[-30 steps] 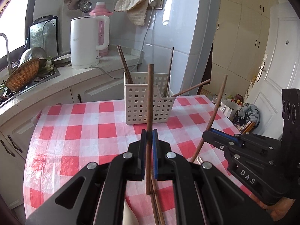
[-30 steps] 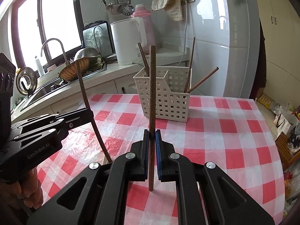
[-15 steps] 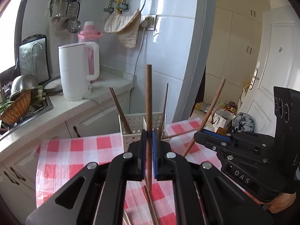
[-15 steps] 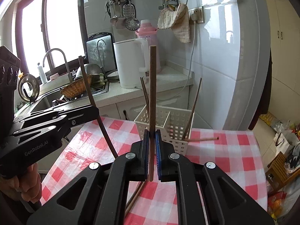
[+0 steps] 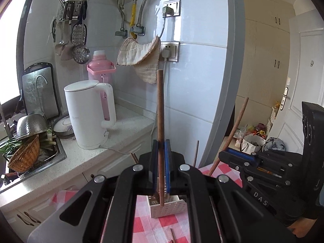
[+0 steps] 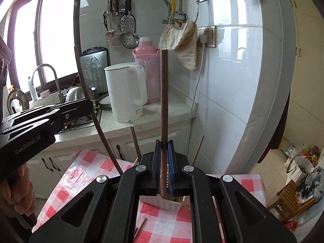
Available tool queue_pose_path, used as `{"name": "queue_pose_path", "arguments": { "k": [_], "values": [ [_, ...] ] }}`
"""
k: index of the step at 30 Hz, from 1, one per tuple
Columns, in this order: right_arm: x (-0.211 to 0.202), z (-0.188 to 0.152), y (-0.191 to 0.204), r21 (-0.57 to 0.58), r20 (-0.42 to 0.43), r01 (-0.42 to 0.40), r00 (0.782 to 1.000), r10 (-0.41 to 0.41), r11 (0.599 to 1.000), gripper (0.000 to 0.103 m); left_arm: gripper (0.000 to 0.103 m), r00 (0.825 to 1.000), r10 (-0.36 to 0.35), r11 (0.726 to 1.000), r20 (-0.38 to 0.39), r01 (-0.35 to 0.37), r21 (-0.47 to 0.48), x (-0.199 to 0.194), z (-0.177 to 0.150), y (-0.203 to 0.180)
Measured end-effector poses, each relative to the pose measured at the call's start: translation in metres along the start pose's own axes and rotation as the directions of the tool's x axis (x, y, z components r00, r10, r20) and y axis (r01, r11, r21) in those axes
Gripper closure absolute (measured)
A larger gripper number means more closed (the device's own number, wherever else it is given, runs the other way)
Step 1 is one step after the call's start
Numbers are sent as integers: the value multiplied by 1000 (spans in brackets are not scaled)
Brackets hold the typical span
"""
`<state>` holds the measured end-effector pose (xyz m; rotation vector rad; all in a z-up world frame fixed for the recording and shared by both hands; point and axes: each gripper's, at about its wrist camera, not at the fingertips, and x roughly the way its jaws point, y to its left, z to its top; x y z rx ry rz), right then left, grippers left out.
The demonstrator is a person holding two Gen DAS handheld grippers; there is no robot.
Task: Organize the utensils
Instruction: 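Lower the chopstick into the caddy and open the right gripper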
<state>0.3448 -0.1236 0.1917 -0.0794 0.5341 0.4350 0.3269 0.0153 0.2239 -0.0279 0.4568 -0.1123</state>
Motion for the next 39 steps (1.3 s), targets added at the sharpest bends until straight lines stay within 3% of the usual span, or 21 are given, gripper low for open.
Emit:
{"name": "queue_pose_path", "arguments": {
  "k": [6, 13, 20, 26, 27, 28, 29, 30, 34, 39],
  "values": [
    [26, 5, -11, 25, -21, 20, 1000, -20, 999, 94, 97, 1000, 12, 1000, -1, -12, -6, 33, 9, 5],
    [54, -5, -15, 34, -66, 33, 997, -30, 999, 94, 97, 999, 29, 1000, -35, -30, -6, 65, -8, 11],
    [77, -20, -13, 41, -148, 9, 989, -3, 999, 94, 97, 991, 57, 998, -121, -58, 3, 88, -32, 16],
    [108, -36, -9, 28, -245, 4, 969, 3, 1000, 94, 97, 970, 57, 998, -237, -57, 6, 120, -52, 17],
    [113, -38, -8, 20, -262, 9, 965, -4, 1000, 94, 96, 966, 55, 998, -254, -56, 1, 126, -54, 17],
    [117, -39, -8, 19, -270, 11, 963, -6, 1000, 93, 87, 964, 55, 998, -260, -57, -3, 129, -56, 17],
    [118, -40, -10, 25, -269, 23, 963, -15, 999, 93, 78, 964, 54, 998, -260, -57, -7, 130, -57, 19],
    [117, -39, -13, 30, -259, 42, 965, -33, 999, 91, 75, 966, 51, 998, -253, -56, -10, 130, -57, 20],
    [100, -32, -21, 38, -204, 63, 977, -54, 997, 76, 73, 972, 52, 998, -228, -58, -22, 121, -55, 25],
    [60, -22, -26, 38, -119, 79, 990, -74, 996, 71, 71, 980, 39, 998, -195, -50, -49, 97, -55, 28]
  ]
}}
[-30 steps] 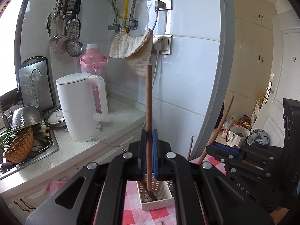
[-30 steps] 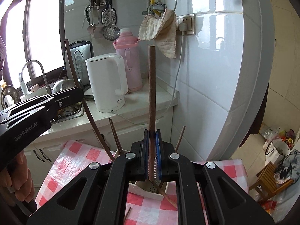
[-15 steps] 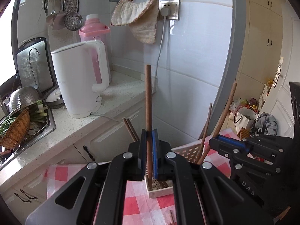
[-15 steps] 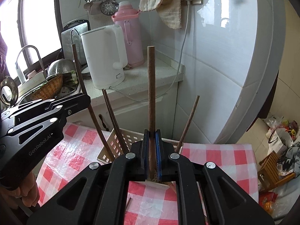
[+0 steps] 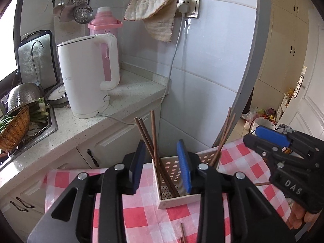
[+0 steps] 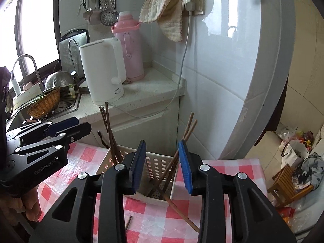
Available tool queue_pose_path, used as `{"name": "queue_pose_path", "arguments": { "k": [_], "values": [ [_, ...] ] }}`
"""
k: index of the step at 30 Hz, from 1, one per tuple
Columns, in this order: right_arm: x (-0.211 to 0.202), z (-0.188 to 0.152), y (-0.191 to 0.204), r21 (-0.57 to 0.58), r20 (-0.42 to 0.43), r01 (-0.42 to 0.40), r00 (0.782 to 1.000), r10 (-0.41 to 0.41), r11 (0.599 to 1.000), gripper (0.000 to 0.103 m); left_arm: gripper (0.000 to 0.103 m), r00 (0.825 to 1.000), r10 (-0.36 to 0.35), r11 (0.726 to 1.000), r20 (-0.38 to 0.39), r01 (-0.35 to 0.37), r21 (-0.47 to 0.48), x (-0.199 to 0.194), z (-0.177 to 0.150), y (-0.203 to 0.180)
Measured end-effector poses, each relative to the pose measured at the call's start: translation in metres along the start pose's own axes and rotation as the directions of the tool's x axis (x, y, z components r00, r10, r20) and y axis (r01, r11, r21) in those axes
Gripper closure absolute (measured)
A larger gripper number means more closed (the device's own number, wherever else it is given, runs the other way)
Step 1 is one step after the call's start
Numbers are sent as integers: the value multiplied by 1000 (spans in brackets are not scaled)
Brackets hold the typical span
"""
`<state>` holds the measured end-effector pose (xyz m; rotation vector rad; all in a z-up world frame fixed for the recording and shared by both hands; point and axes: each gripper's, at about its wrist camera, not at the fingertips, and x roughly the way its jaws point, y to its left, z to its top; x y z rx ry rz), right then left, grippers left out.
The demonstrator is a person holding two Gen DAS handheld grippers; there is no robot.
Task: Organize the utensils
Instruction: 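Lower the chopstick into the caddy and open the right gripper, then move the open right gripper back to the chopsticks on the cloth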
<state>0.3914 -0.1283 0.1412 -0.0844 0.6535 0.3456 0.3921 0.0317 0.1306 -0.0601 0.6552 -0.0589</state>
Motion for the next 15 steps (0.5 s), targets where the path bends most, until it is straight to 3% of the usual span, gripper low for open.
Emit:
{"name": "queue_pose_path", "arguments": {
  "k": [7, 10, 15],
  "values": [
    [-62, -30, -3, -6, 91, -25, 996, 25, 1000, 51, 65, 999, -15, 999, 45, 17, -33, -42, -33, 5],
    [-82, -62, 1, -15, 114, -54, 992, 55, 998, 32, 58, 999, -26, 999, 47, 28, -43, -56, -59, 6],
    [-84, -138, 14, -18, 58, -98, 993, 99, 995, 24, 57, 999, -33, 998, 16, 34, -44, -69, -121, 4]
  ]
}}
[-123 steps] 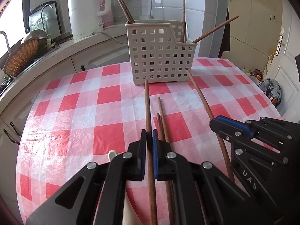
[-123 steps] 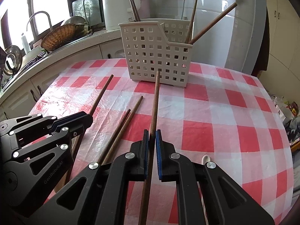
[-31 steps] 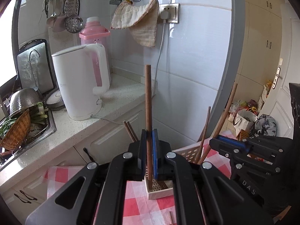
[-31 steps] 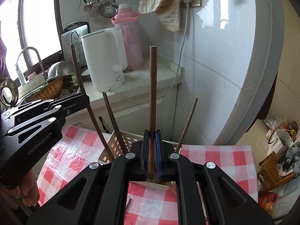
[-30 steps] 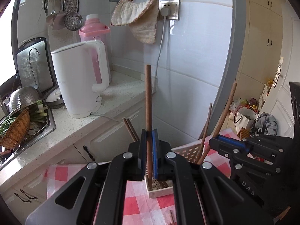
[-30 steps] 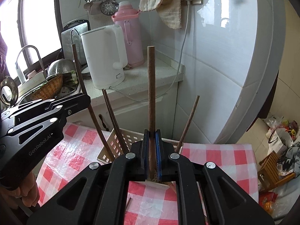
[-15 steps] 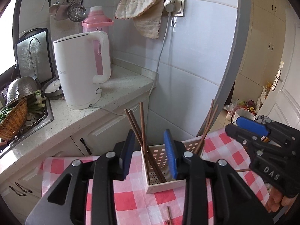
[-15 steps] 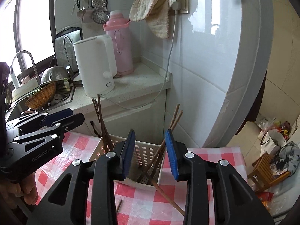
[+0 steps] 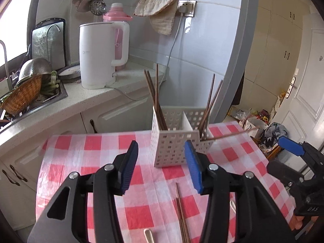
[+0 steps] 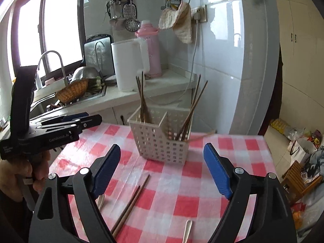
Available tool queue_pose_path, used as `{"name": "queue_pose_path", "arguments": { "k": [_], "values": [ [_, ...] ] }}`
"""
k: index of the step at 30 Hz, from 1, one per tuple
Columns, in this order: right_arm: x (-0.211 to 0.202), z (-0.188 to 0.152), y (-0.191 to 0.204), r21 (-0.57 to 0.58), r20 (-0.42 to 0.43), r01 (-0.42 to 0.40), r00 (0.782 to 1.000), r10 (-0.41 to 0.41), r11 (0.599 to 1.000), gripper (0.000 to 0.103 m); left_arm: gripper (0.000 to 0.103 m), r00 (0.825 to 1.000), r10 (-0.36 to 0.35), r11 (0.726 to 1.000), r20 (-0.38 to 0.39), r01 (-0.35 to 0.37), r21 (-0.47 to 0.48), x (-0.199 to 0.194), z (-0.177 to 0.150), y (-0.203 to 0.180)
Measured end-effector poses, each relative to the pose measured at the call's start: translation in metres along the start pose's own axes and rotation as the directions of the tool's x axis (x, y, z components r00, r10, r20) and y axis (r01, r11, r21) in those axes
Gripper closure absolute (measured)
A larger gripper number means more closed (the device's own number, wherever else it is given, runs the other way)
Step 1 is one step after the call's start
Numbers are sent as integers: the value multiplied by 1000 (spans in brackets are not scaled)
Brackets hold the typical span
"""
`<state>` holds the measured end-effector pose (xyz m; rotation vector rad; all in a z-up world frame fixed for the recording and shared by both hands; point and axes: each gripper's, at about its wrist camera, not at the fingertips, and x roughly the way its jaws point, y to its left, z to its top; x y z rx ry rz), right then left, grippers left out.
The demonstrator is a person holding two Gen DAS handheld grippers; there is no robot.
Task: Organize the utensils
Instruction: 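Move the open right gripper back to the chopsticks on the cloth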
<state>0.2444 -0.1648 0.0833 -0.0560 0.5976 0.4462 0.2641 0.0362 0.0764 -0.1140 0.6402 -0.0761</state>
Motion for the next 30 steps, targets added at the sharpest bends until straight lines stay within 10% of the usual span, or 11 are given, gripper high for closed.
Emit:
{"name": "queue_pose_path", "arguments": {
  "k": [12, 30],
  "values": [
    [18, -111, -42, 100, -177, 97, 981, -78, 990, 23, 72, 978, -63, 998, -200, 60, -20, 33, -138, -8],
    [21, -126, -75, 155, -200, 106, 977, -74, 982, 22, 87, 940, -18, 998, -341, 37, 51, 88, -154, -38]
  ]
}}
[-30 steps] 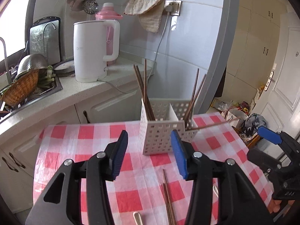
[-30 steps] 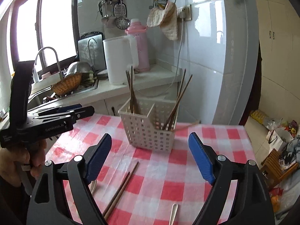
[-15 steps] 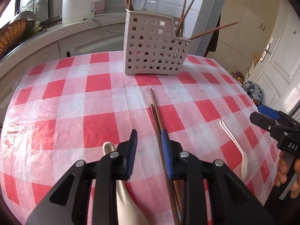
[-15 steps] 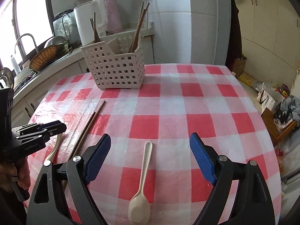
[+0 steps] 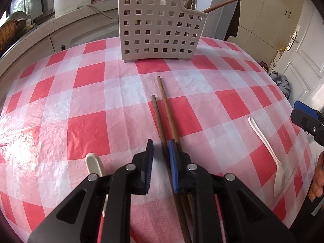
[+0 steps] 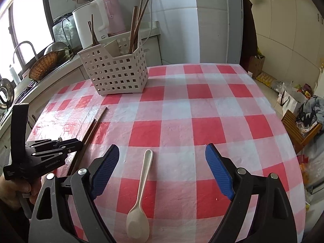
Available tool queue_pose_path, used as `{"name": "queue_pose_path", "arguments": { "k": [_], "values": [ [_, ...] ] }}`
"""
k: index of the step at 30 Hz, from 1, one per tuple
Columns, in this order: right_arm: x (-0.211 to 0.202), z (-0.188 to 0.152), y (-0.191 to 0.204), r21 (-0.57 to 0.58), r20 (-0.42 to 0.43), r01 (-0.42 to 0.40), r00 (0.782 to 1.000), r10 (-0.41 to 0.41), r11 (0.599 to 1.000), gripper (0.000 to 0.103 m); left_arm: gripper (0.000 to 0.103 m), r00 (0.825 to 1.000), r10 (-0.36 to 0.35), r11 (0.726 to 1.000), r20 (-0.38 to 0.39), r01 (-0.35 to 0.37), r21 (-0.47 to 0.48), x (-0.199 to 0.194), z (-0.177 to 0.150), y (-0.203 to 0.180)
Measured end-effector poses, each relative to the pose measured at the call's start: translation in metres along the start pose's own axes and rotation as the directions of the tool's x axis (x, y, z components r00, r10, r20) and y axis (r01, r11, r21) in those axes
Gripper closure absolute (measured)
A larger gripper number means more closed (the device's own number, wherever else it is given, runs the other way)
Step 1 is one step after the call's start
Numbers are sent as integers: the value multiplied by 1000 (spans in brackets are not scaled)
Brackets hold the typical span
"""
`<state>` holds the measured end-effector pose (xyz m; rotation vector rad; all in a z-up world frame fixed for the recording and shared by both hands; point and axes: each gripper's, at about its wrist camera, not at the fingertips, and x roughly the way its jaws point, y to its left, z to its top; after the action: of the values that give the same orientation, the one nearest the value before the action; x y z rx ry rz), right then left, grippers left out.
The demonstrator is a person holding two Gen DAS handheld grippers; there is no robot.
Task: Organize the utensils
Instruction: 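Move the open right gripper back to the chopsticks on the cloth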
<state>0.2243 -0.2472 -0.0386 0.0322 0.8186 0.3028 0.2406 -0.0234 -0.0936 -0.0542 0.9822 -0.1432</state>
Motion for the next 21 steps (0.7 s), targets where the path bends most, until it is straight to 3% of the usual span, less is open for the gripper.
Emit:
{"name": "queue_pose_path", "arguments": {
  "k": [4, 12, 21],
  "values": [
    [1, 0, 4, -8, -1, -9, 1000, 9, 1000, 22, 95, 999, 47, 999, 0, -47, 6, 4, 4, -2],
    [8, 1, 30, -44, -17, -44, 999, 44, 998, 22, 97, 997, -70, 988, 30, 73, -134, -15, 11, 26],
    [53, 1, 96, -117, -110, -112, 989, 99, 987, 24, 97, 991, -93, 974, 101, 111, -200, -50, 7, 49]
  ]
}}
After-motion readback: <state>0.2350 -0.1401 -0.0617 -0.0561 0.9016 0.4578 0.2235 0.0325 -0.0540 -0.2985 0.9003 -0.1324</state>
